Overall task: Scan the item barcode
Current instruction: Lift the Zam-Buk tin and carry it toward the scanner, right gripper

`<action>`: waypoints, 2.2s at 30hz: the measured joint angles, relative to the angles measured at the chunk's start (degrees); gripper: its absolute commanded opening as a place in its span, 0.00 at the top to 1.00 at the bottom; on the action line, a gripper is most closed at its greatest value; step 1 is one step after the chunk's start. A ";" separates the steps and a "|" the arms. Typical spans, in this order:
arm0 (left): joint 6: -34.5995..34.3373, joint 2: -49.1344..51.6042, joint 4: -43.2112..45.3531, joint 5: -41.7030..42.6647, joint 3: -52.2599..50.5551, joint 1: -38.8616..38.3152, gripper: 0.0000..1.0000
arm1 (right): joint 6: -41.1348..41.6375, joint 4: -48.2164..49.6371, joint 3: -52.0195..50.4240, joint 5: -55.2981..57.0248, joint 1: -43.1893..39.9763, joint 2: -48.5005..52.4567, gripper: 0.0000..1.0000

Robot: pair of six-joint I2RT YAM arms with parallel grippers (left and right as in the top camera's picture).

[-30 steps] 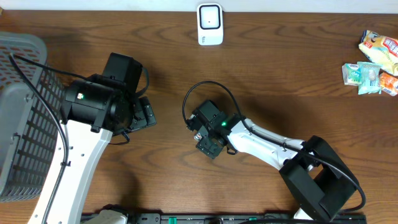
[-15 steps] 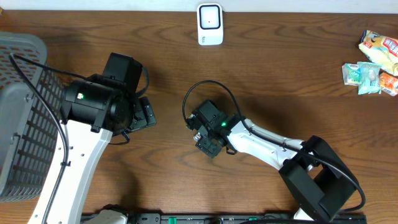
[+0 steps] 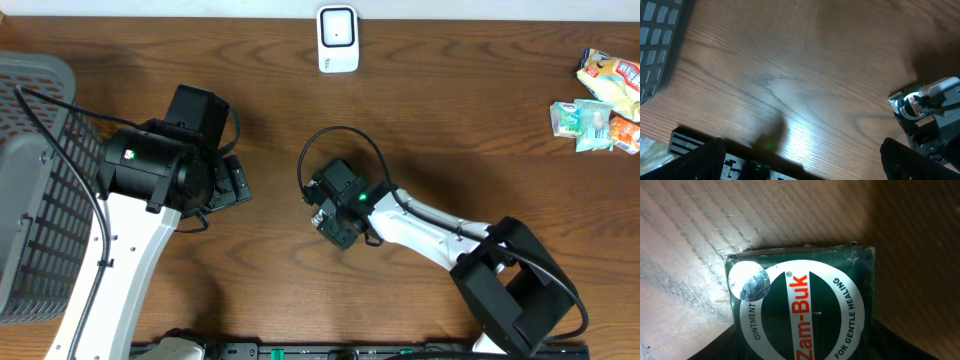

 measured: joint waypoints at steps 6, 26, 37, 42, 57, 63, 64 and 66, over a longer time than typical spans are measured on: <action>0.00 0.00 0.00 0.00 0.00 0.00 0.02 | -0.02 0.26 0.00 -5.49 -3.91 -0.11 0.41; 0.00 0.00 0.00 0.00 0.00 0.00 0.02 | -7.65 -2.34 -0.98 -54.84 -25.62 -0.26 0.49; 0.00 0.00 0.00 0.00 0.00 0.00 0.02 | -9.16 0.94 -0.98 -75.06 -26.73 -0.26 0.46; 0.00 0.00 0.00 0.00 0.00 0.00 0.02 | -6.75 5.70 -1.03 -81.33 -26.73 -0.26 0.43; 0.00 0.00 0.00 0.00 0.00 0.00 0.02 | 28.74 36.65 -1.40 -69.16 -27.23 -0.26 0.49; 0.00 0.00 0.00 0.00 0.00 0.00 0.02 | 40.89 46.18 -1.40 -61.22 -27.26 -0.26 0.50; 0.00 0.00 0.02 0.00 0.00 0.00 0.02 | 42.05 46.95 -1.40 -60.37 -27.26 -0.26 0.50; 0.00 0.00 0.00 0.00 0.00 0.00 0.03 | 43.47 47.36 -1.40 -59.30 -27.26 -0.26 0.50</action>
